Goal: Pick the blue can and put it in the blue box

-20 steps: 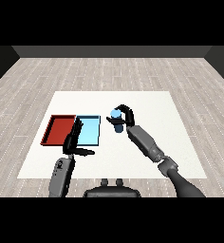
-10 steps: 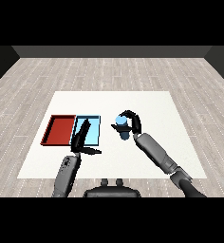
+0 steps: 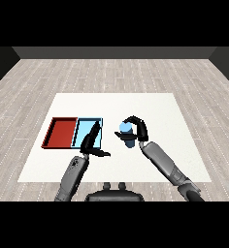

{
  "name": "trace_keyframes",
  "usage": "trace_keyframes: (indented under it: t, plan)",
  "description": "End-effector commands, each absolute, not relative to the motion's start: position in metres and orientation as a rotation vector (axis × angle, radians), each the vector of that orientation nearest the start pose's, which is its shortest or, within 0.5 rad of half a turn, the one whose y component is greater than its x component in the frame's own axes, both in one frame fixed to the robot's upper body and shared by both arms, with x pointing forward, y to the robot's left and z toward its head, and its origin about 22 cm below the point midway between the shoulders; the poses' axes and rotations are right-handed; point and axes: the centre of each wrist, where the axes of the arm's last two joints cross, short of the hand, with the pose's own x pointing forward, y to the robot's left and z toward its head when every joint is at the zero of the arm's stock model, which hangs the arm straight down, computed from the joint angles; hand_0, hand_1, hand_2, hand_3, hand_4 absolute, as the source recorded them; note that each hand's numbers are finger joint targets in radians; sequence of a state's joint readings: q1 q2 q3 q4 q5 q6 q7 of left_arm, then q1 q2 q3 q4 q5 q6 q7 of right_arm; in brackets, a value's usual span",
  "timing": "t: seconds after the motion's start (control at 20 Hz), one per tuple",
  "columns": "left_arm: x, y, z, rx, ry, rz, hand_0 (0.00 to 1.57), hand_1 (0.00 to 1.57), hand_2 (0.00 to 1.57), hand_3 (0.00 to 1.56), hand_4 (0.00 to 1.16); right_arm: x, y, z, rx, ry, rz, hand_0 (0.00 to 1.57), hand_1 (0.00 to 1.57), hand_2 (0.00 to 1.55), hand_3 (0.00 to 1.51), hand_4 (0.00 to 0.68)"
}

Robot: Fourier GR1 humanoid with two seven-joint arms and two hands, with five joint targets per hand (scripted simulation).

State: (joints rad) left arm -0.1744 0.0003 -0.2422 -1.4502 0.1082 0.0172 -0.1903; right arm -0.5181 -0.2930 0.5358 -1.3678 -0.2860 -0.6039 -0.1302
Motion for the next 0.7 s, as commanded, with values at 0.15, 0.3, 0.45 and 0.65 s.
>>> trace_keyframes:
  t: [0.15, 0.3, 0.45, 0.65]
  plan:
    - [0.275, 0.137, 0.0, -0.309, -1.726, -0.171, 0.0, 0.0, 0.0, 0.0, 0.0, 0.306, -0.129, 0.064, -0.075, -1.878, 0.207, 1.49, 1.49, 1.47, 1.4, 0.615]
    - [0.263, 0.129, -0.002, -0.305, -1.719, -0.159, 0.0, 0.0, 0.0, 0.0, 0.0, 0.305, -0.116, 0.076, -0.074, -1.89, 0.214, 1.49, 1.49, 1.47, 1.4, 0.606]
    - [0.275, 0.127, -0.016, -0.339, -1.704, -0.143, 0.0, 0.0, 0.0, 0.0, 0.0, 0.302, -0.138, 0.078, -0.051, -1.914, 0.238, 1.49, 1.49, 1.47, 1.4, 0.61]
    - [0.263, 0.109, -0.019, -0.346, -1.688, -0.127, 0.0, 0.0, 0.0, 0.0, 0.0, 0.308, -0.117, 0.073, -0.012, -1.917, 0.197, 1.48, 1.48, 1.47, 1.4, 0.603]
